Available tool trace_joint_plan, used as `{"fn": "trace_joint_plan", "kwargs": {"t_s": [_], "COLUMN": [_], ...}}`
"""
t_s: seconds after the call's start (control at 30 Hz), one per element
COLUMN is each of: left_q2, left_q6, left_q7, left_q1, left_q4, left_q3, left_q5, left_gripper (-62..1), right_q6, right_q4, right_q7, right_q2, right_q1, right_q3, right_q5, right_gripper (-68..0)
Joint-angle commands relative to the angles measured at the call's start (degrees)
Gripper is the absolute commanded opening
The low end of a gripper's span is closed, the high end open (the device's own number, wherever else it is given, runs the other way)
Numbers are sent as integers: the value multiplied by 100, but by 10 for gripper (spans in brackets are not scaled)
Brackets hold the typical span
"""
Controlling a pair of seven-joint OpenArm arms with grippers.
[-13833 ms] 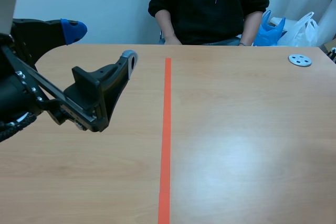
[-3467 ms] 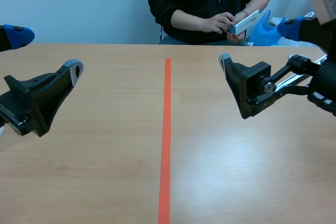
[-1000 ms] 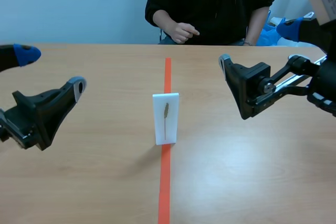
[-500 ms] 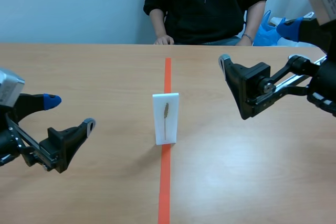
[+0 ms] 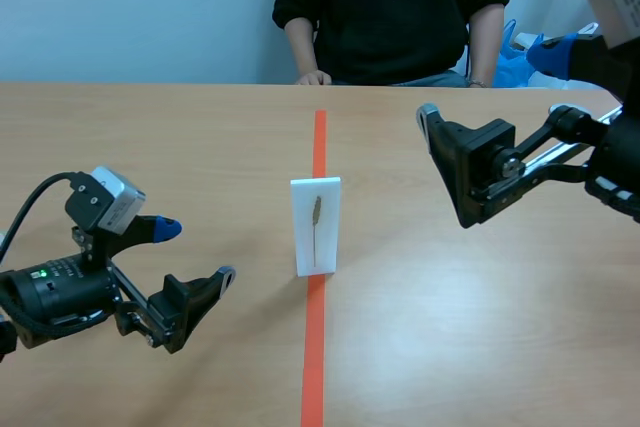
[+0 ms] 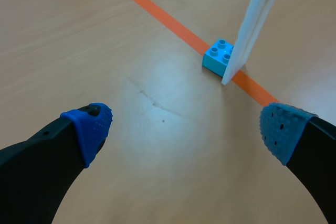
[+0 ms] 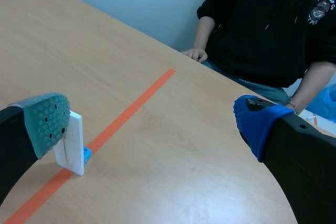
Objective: Sort the leaf by its shape. The table is split by an orange tape line. A compound leaf with several leaflets goes to the left side, a simple leaf with one blade goes to the right side. Return to the home posture when a red brick is placed on the table.
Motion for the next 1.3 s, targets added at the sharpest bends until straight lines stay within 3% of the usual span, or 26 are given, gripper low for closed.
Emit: {"fn": "trace_joint_plan", "kwargs": {"t_s": [0.0, 0.37, 0.47, 0.67, 1.17, 1.27], "left_q2": [164, 1073, 1292, 1663, 2157, 2251], "left_q6": [-7, 39, 81, 210, 356, 356], "left_q7": [-85, -103, -127, -155, -304, -323], "left_q1": [-195, -837, -946, -1176, -1456, -1453], "left_q4": [-46, -852, -1001, -1381, -1919, -1919], "left_q3": [63, 625, 723, 828, 940, 940], "left_q5": [-39, -31, 188, 321, 678, 678], "left_gripper": [-7, -7, -7, -7, -8, -53], "right_q6": [-20, -20, -20, -20, -20, -20], "right_q4": [144, 144, 144, 144, 144, 144], "right_q7": [66, 66, 66, 68, 68, 70], "right_q2": [44, 44, 42, 42, 26, 26], "right_q1": [35, 35, 35, 35, 35, 37], "right_q3": [46, 46, 46, 46, 46, 44], "right_q5": [61, 61, 61, 61, 61, 61], "right_gripper": [-22, -22, -22, -22, -22, -22]}}
